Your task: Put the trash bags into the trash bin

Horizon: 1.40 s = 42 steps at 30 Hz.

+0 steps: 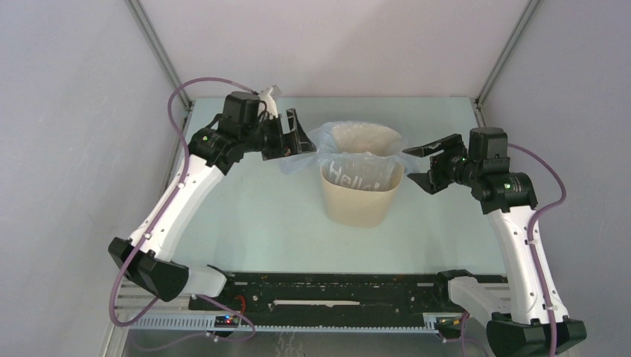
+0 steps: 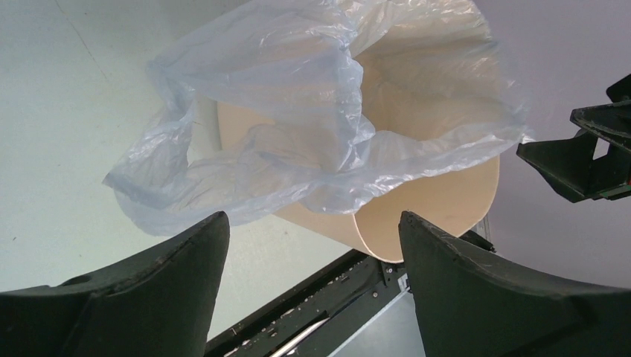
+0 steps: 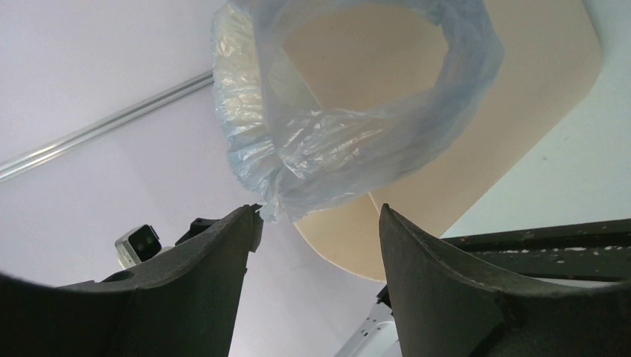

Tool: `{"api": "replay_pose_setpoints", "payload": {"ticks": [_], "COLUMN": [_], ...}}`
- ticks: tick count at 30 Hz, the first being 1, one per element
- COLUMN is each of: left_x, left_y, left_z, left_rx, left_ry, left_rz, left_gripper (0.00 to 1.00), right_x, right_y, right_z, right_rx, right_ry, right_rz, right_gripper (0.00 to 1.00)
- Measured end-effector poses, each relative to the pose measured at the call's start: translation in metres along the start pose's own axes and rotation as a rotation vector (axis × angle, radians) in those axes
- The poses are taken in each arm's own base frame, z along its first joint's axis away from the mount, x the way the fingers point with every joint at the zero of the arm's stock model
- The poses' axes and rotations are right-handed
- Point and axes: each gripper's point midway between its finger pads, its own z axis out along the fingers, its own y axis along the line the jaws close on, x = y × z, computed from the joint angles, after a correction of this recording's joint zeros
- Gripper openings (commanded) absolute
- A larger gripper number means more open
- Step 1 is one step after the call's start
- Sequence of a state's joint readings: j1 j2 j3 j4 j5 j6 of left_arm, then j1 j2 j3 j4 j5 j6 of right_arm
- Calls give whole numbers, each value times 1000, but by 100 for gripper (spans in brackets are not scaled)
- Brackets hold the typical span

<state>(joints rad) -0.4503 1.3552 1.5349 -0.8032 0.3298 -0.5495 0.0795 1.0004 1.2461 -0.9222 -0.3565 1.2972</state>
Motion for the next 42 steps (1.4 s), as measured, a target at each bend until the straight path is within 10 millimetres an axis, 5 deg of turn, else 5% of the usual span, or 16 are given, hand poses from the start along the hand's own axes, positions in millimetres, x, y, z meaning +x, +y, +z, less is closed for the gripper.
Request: {"api": "replay_pose_setpoints", "payload": {"ticks": [8,14,20,23,33,42], "left_x": [-14,-22,-18,-14,-5,2], "left_y": [-4,-1,6,9,15,17], "left_z": [24,46,58,65,74,78], "left_rx": [-50,-87,-107,-112,-127,-125], "left_ry": [-25,-29,-6,17,46,62], "left_rz": [29,37,27,20,8,-17], "left_gripper": [84,76,69,67,60,59], "right_x": [3,-2,-3,-3,-3,36], "right_y": [0,4,1,0,-23,-46], "right_z": [5,14,24,25,5,-9], "right_rx": [-13,-11,12,16,15,-28], "right_ry": [-17,-30,-33,-34,-6,220], "right_rz": [100,121,134,128,23,-140], "right_gripper": [64,50,26,0,0,0]}}
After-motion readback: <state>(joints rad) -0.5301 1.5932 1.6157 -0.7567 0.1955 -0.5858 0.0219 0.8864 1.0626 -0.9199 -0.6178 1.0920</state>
